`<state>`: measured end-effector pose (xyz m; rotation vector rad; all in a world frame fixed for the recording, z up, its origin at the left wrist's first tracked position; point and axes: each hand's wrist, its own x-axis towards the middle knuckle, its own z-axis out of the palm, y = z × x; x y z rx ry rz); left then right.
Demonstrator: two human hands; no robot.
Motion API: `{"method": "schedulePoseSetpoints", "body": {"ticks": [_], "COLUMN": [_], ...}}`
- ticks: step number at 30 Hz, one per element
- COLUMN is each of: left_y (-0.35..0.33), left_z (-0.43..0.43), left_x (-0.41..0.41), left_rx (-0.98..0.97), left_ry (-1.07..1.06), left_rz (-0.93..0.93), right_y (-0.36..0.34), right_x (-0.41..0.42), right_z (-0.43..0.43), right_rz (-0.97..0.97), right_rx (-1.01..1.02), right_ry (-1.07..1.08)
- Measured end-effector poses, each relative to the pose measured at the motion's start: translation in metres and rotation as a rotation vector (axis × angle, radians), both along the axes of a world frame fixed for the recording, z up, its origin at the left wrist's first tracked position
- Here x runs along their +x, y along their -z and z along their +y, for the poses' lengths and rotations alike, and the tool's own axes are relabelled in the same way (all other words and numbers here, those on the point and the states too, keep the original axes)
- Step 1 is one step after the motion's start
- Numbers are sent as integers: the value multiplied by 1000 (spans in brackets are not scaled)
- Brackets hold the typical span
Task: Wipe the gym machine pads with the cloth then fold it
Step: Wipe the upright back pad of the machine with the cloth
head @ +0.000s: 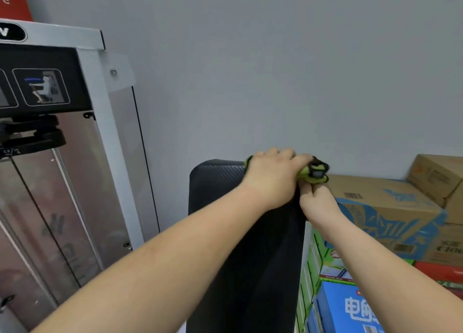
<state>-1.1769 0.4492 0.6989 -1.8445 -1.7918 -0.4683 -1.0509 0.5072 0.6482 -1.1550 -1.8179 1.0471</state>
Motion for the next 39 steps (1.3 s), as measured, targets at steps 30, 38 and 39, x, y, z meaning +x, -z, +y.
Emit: {"method": "schedulePoseSetpoints", "body": {"ticks": [30,38,39], "left_y": [66,101,108], "left_z": [-68,-13,-15], "left_x": [-3,13,12], "left_rx": [463,472,469], "left_ry": [-262,-225,-189], "left_rz": [-288,-186,-163], "right_y": [19,16,14], "right_x": [8,4,5], "right_z": [11,16,14], "right_rz": [112,131,134], "right_rx": [-43,-88,-96], "right_ry": [-204,-151,-144]}}
